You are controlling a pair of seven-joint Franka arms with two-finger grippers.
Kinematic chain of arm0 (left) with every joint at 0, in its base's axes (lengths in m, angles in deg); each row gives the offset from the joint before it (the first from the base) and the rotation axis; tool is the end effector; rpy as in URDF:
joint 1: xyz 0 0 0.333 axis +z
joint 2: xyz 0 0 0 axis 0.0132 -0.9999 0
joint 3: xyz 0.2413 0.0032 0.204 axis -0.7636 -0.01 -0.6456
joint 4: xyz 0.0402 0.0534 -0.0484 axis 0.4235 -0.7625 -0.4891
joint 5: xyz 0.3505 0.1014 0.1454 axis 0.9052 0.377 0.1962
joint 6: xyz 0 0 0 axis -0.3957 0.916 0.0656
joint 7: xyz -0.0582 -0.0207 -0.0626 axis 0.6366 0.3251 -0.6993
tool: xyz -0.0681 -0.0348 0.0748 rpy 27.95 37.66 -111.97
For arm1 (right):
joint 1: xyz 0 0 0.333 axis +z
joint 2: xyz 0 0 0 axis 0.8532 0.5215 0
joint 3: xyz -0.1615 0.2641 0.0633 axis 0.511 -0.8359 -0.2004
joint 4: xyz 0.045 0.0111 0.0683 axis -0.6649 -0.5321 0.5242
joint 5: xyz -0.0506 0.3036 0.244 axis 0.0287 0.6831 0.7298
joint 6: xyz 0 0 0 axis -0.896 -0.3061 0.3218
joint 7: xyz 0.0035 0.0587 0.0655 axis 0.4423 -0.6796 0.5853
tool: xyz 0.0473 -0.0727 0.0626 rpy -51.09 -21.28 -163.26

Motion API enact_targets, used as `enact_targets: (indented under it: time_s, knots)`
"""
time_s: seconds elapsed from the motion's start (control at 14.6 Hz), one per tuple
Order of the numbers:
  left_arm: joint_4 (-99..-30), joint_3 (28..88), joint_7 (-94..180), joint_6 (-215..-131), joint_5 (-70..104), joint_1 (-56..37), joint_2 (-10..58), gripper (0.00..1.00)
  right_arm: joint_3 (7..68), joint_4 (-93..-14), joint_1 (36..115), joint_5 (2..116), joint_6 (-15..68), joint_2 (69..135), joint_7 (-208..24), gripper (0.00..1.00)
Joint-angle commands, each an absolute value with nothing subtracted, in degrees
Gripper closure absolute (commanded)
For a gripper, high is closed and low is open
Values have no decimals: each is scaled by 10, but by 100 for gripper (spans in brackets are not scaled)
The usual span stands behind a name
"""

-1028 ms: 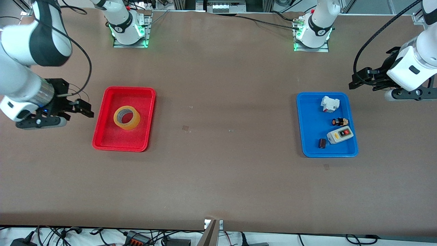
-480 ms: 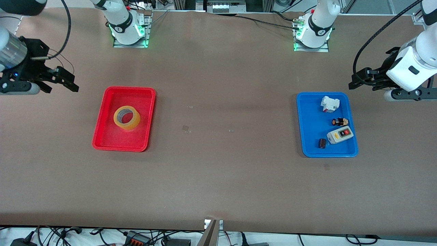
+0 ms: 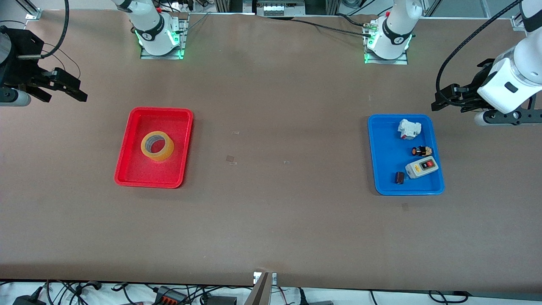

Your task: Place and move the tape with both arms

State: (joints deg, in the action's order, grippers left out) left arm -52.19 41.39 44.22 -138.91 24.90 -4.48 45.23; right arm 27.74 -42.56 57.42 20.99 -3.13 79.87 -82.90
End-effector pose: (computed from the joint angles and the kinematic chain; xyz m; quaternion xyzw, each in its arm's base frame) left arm 0.5622 -0.0539 0.5951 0.9970 0.0203 -0.0742 0.0030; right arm 0.5531 0.0309 0.6210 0.9994 -0.0041 -0.0334 0.0098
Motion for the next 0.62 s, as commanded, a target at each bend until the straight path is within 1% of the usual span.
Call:
enact_targets:
  time_s: [0.0,0.21,0.55]
  knots:
    - [-534,415,441,-1398,256,-47,464,0,276,-414,580,207,-46,809,-814,1]
    - [-533,415,440,-1398,258,-47,464,0,277,-416,580,188,-44,808,-813,1]
    - [-533,415,440,-1398,258,-47,464,0,276,-416,580,191,-42,808,-813,1]
